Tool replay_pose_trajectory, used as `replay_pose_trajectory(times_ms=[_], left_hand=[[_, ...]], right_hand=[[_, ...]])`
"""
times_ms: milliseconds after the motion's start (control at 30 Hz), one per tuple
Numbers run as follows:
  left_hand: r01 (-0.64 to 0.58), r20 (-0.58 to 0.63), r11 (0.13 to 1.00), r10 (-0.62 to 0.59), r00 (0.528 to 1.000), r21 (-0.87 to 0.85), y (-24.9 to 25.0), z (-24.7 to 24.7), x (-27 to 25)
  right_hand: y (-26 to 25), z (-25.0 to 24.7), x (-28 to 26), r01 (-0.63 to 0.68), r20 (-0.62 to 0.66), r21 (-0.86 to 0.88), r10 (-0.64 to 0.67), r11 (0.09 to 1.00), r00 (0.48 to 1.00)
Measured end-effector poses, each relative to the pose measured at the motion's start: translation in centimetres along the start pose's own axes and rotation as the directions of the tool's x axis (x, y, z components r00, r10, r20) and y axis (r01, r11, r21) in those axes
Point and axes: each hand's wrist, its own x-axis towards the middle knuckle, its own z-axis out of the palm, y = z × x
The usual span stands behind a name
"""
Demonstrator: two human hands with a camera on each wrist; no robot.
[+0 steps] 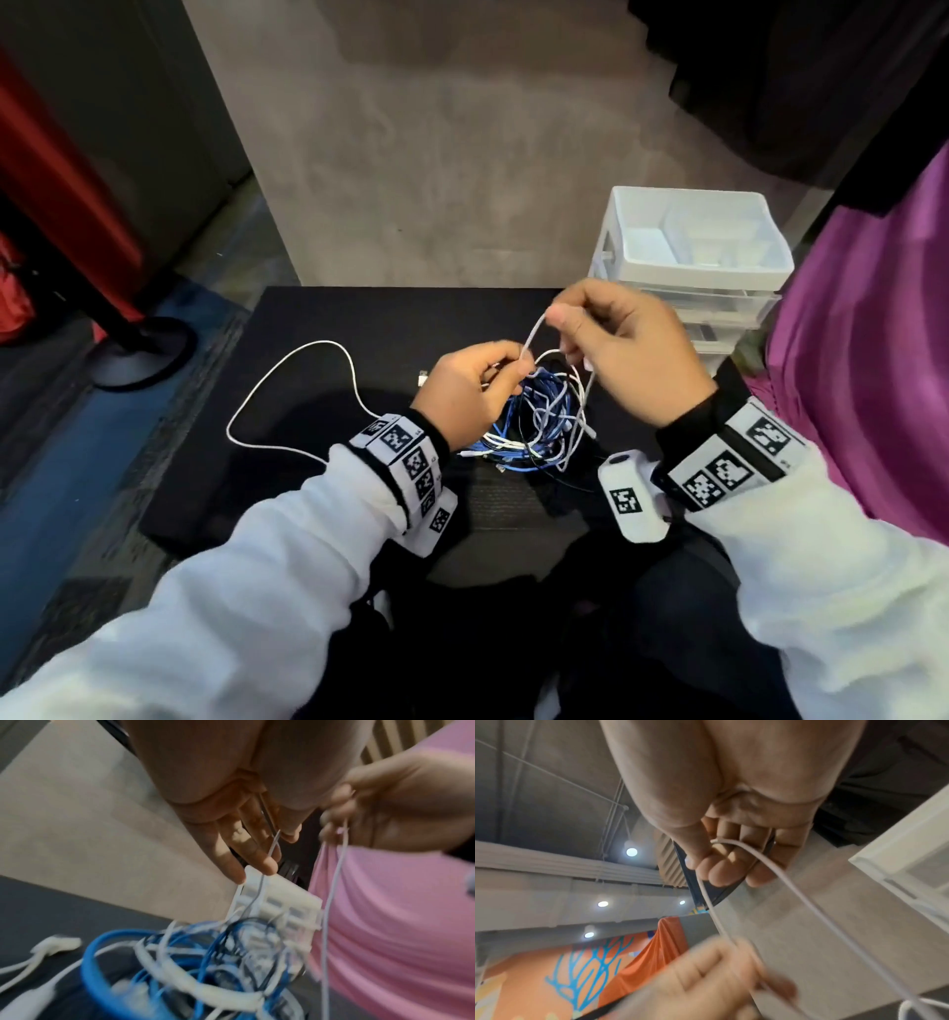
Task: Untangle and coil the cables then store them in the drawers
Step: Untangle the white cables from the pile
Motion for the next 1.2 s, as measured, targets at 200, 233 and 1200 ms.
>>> replay_pose_trajectory(times_ms=[200, 233, 1200], left_hand=[[0.253, -0.034, 0.966, -0.252, 0.967, 0.046, -3.6, -0.2, 0.6], [0.254, -0.068, 0.967, -0.256, 0.964, -0.035, -2.7, -0.3, 1.3], [0.128, -0.233, 0.989, -0.14, 0.962, -0.069, 6.0, -7.3, 2.8]], right_hand=[[0.2, -1.5, -1.0, 0.003, 0.064, 0.043, -0.006, 0.999, 0.998], [0.7, -1.6, -1.4, -0.027, 0.091, 0.015, 0.025, 1.0, 0.996], [7.2, -3.6, 0.4, -0.203, -0.027, -0.063, 0.201, 0.977, 0.979]])
